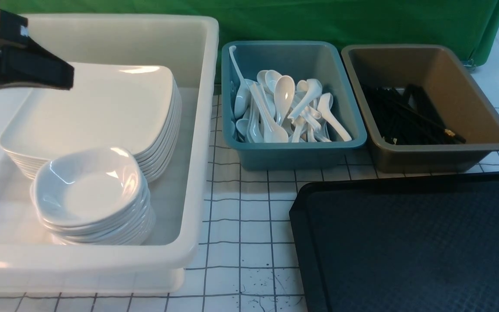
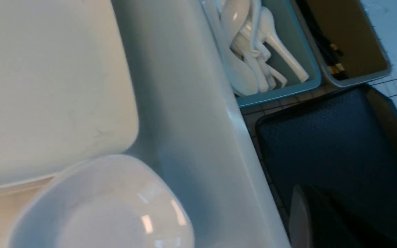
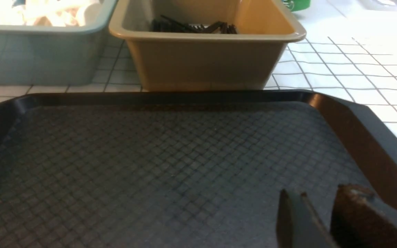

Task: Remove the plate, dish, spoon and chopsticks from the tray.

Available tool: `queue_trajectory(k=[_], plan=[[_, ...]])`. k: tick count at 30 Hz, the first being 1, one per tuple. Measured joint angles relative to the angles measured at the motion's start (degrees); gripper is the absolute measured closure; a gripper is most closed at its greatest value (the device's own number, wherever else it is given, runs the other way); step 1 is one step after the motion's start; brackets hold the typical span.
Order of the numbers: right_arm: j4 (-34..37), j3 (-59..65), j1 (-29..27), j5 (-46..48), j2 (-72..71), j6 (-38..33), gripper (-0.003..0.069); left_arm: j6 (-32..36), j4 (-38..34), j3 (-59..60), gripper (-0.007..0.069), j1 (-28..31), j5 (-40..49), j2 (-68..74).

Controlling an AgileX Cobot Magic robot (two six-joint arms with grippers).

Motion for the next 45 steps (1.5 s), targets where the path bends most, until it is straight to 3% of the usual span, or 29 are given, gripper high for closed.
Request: queue_trajectory(k=[6, 7, 8, 9, 14, 15, 18, 24, 30, 36, 40, 45], plan=[[0.0, 0.0, -0.1, 0.0, 0.0, 0.0, 0.0421, -0.1, -0.9, 3.8, 0.0627, -9.8, 0.6, 0.0], [0.0, 0.0, -0.1, 0.0, 0.0, 0.0, 0.0421, -0.2, -0.8, 4.0, 0.0627, -14.9, 1.7, 0.0], [0.0, 0.0, -0.1, 0.0, 0.0, 0.0, 0.0421, -0.2, -0.8, 4.0, 0.0627, -14.9, 1.7, 0.0], [0.0, 0.0, -0.1, 0.0, 0.0, 0.0, 0.0420, -1.7, -0.6, 4.0, 0.0627, -18.6, 2.3, -0.2], [0.0, 0.0, -0.1, 0.0, 0.0, 0.0, 0.0419, -4.0, 2.7, 4.0, 0.0627, -31.6, 2.8, -4.2], [0.0, 0.0, -0.1, 0.0, 0.0, 0.0, 0.0419, -4.0, 2.8, 4.0, 0.0627, -32.0, 2.8, -4.4], [0.0, 0.0, -0.1, 0.0, 0.0, 0.0, 0.0419, -4.6, 8.6, 4.3, 0.0627, -39.0, 3.1, -8.6], [0.0, 0.0, -0.1, 0.0, 0.0, 0.0, 0.0419, -8.3, 13.2, 9.6, 0.0627, -42.7, 2.4, -15.7], [0.0, 0.0, -0.1, 0.0, 0.0, 0.0, 0.0419, -13.1, 13.8, 20.7, 0.0627, -42.8, -10.7, -25.1], [0.0, 0.0, -0.1, 0.0, 0.0, 0.0, 0.0419, -15.1, 13.0, 37.6, 0.0627, -42.8, -47.3, -37.2], [0.0, 0.0, -0.1, 0.0, 0.0, 0.0, 0.0419, -16.4, 11.8, 44.3, 0.0627, -42.8, -64.9, -41.5], [0.0, 0.0, -0.1, 0.0, 0.0, 0.0, 0.0419, -16.6, 11.5, 46.9, 0.0626, -42.8, -72.1, -43.7]])
